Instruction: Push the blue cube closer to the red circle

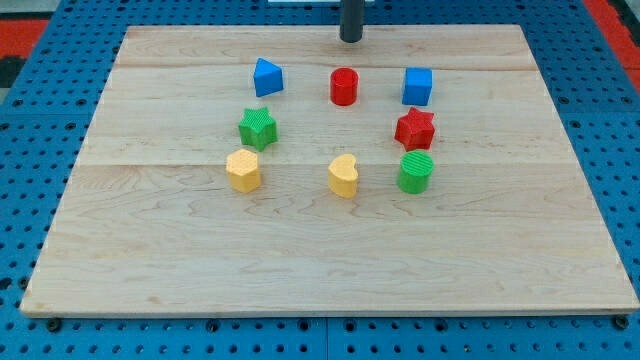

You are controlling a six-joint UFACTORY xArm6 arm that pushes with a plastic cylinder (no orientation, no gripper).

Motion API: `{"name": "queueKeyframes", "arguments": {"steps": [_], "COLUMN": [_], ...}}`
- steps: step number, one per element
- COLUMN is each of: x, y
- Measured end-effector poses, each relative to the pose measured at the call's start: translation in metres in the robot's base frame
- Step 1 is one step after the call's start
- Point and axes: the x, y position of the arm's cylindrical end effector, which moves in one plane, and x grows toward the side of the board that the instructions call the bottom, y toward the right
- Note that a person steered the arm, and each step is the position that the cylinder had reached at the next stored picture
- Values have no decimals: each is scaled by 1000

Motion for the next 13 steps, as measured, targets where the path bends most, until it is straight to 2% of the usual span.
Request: {"name": "queueKeyframes", "arguments": {"steps": [3,4,5,6,8,10,12,13], "x": [-6,-1,18,66,89,106,137,138], "y": [-6,20,73,97,122,45,33,-17]}}
